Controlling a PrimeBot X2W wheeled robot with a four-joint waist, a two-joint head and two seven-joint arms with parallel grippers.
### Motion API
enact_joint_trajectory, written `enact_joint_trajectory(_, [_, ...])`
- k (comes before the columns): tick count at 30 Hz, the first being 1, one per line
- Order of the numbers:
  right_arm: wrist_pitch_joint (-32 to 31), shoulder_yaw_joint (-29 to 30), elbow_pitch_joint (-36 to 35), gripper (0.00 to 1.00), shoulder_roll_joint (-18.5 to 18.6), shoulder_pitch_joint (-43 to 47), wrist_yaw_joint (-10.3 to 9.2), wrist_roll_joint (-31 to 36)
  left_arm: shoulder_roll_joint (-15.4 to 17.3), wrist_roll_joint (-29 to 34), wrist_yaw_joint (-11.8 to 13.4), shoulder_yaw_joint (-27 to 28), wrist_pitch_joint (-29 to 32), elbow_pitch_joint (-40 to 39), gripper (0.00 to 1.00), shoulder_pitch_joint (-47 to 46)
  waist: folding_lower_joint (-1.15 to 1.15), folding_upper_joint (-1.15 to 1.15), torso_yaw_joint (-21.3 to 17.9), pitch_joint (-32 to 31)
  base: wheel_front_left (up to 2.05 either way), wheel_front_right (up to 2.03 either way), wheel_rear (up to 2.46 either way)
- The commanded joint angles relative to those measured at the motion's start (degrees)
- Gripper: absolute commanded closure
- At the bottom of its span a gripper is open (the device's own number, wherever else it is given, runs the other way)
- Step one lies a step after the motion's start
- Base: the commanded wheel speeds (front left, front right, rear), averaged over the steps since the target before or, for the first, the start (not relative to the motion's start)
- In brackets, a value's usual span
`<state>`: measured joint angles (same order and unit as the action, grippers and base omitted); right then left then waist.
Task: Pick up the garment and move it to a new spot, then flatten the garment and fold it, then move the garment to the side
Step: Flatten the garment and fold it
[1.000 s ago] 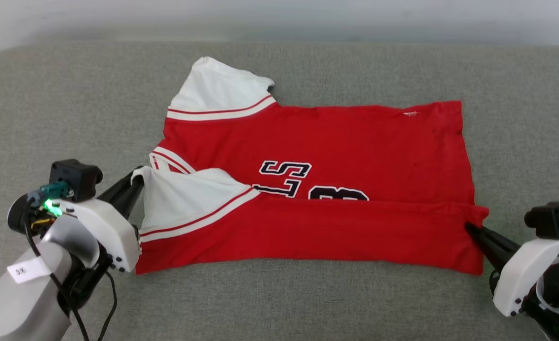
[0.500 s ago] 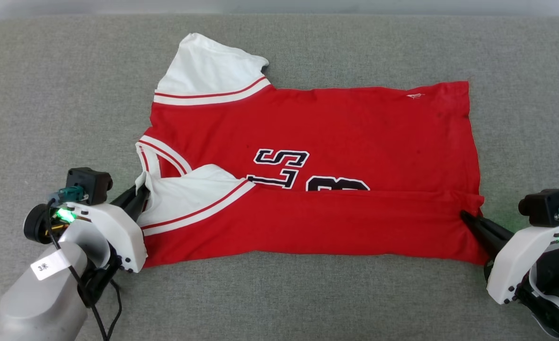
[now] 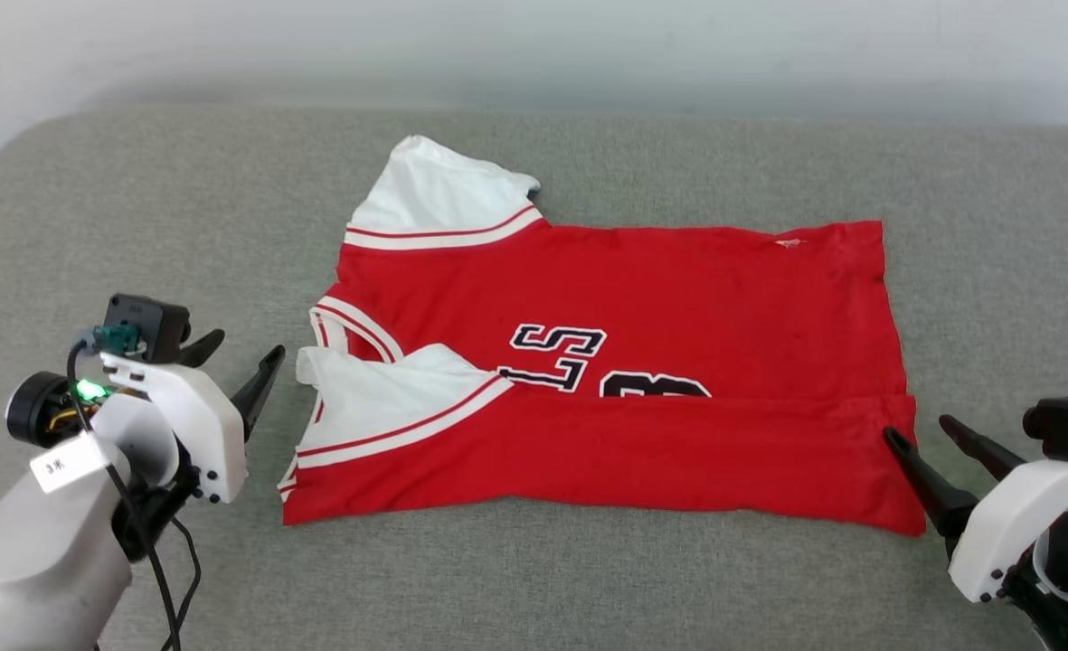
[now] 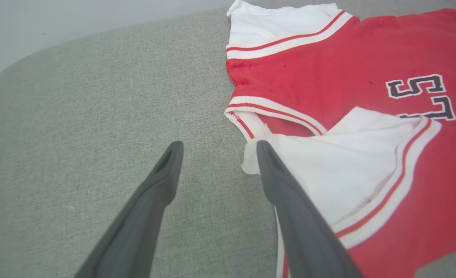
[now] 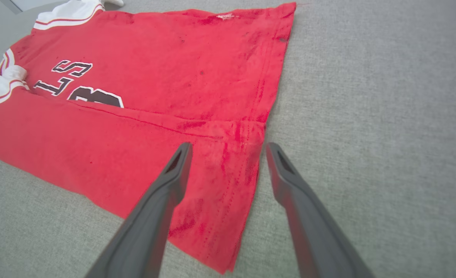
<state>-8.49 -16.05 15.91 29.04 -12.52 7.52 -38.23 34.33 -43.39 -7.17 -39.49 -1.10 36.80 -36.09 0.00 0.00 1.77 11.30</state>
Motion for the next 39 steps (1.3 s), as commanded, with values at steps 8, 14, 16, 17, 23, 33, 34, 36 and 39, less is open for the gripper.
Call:
enact_joint_trajectory(8, [-1.0,2.2,-2.0,0.0,-1.3,3.3,-0.07,1.5,3.9,-7.0,-0.2,-3.0,16.7,-7.3,0.0,-2.7,0.0,0.0,1.7,-4.8,0.0,0.0,0.0])
enact_joint_trajectory(14, [-2.1,3.0,-3.0,0.0,-2.0,3.8,-0.07,2.6,5.8,-11.9,-0.2,-6.4,28.8,-12.4,0.0,-2.7,0.0,0.0,1.9,-5.5,0.0,0.0,0.0])
enact_joint_trajectory(16, [-2.4,3.2,-3.4,0.0,-2.3,3.8,-0.07,2.8,5.8,-13.2,-0.2,-7.3,31.6,-13.0,0.0,-2.6,0.0,0.0,1.9,-5.4,0.0,0.0,0.0])
enact_joint_trajectory(17, [-2.5,3.3,-3.6,0.0,-2.4,3.7,-0.07,3.0,5.8,-13.7,-0.2,-7.7,32.8,-13.2,0.0,-2.5,0.0,0.0,1.8,-5.3,0.0,0.0,0.0])
enact_joint_trajectory(23, [-3.2,3.4,-4.5,0.0,-2.9,2.5,-0.07,3.7,5.4,-14.9,-0.2,-10.5,37.2,-12.7,0.0,-1.9,0.0,0.0,0.8,-3.7,0.0,0.0,0.0])
enact_joint_trajectory(33, [-3.4,2.6,-4.6,0.0,-3.6,0.3,-0.07,4.2,4.1,-14.5,-0.2,-15.5,38.6,-7.9,0.0,-1.8,0.0,0.0,-1.4,-0.8,0.0,0.0,0.0])
enact_joint_trajectory(34, [-3.4,2.5,-4.5,0.0,-3.7,0.2,-0.07,4.2,3.8,-15.2,-0.2,-15.9,38.8,-7.7,0.0,-1.4,0.0,0.0,-1.5,-0.7,0.0,0.0,0.0])
enact_joint_trajectory(36, [-3.3,2.5,-4.3,0.0,-3.7,-0.2,-0.07,4.2,3.6,-15.8,-0.2,-16.8,38.3,-7.3,0.0,-1.0,0.0,0.0,-1.7,-0.5,0.0,0.0,0.0])
enact_joint_trajectory(39, [-3.4,2.4,-4.1,0.0,-3.5,-0.5,-0.07,4.2,3.5,-17.2,-0.2,-18.2,37.8,-7.3,0.75,-0.3,0.0,0.0,-1.9,-0.5,0.0,0.0,0.0])
